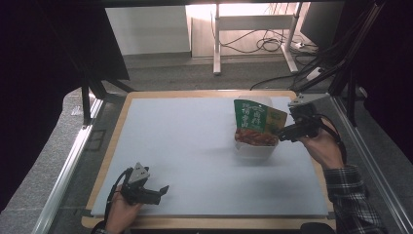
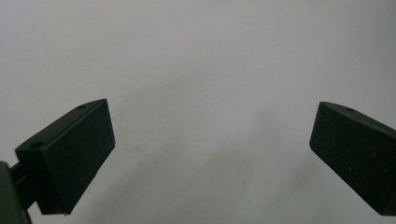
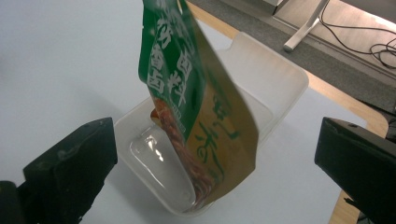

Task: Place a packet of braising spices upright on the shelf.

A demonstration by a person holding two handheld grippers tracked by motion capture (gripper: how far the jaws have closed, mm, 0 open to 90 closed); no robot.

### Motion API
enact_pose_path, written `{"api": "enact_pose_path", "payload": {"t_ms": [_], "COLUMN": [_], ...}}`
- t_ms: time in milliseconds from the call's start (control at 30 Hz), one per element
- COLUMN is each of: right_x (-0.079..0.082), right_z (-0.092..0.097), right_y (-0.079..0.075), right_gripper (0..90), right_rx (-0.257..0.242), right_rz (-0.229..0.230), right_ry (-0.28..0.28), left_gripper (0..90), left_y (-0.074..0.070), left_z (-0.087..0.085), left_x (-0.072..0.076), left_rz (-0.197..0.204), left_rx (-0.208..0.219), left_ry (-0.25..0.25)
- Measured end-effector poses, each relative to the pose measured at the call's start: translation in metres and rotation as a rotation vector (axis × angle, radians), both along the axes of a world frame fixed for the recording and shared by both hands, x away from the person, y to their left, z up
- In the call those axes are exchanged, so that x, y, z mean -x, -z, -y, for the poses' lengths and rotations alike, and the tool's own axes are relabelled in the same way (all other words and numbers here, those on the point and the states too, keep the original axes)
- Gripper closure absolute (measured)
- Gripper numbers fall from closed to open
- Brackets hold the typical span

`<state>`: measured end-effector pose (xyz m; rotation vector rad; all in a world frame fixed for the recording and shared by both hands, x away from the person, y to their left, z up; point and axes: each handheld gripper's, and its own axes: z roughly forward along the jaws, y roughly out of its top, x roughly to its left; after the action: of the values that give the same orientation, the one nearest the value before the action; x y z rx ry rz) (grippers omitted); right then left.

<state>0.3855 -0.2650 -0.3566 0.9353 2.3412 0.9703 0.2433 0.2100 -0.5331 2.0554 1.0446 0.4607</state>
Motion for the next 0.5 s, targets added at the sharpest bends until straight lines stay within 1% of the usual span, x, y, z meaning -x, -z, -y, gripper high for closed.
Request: {"api": "enact_pose_path", "payload": {"t_ms": [67, 267, 400, 500], "right_x": [0.003, 0.010, 0.016, 0.021], "right_z": [0.002, 0.009, 0.015, 0.019], "right_y": [0.004, 0.013, 0.017, 0.020], "right_gripper": [0.0, 0.0, 0.0, 0.0], "right_rx": [0.003, -0.014, -0.039, -0.047], "right_rz": [0.000, -0.013, -0.017, -0.019], "right_ry": [0.006, 0.015, 0.017, 0.017], "left_gripper": [0.0, 0.0, 0.0, 0.0], "left_y": [0.000, 0.000, 0.000, -0.001], "left_z": [0.000, 0.000, 0.000, 0.000], "left_x": [0.000, 0.000, 0.000, 0.000], "left_rz": [0.000, 0.001, 0.002, 0.002], "left_rx": [-0.001, -0.002, -0.002, 0.006], "left_ry": [0.001, 0.001, 0.002, 0.001]}}
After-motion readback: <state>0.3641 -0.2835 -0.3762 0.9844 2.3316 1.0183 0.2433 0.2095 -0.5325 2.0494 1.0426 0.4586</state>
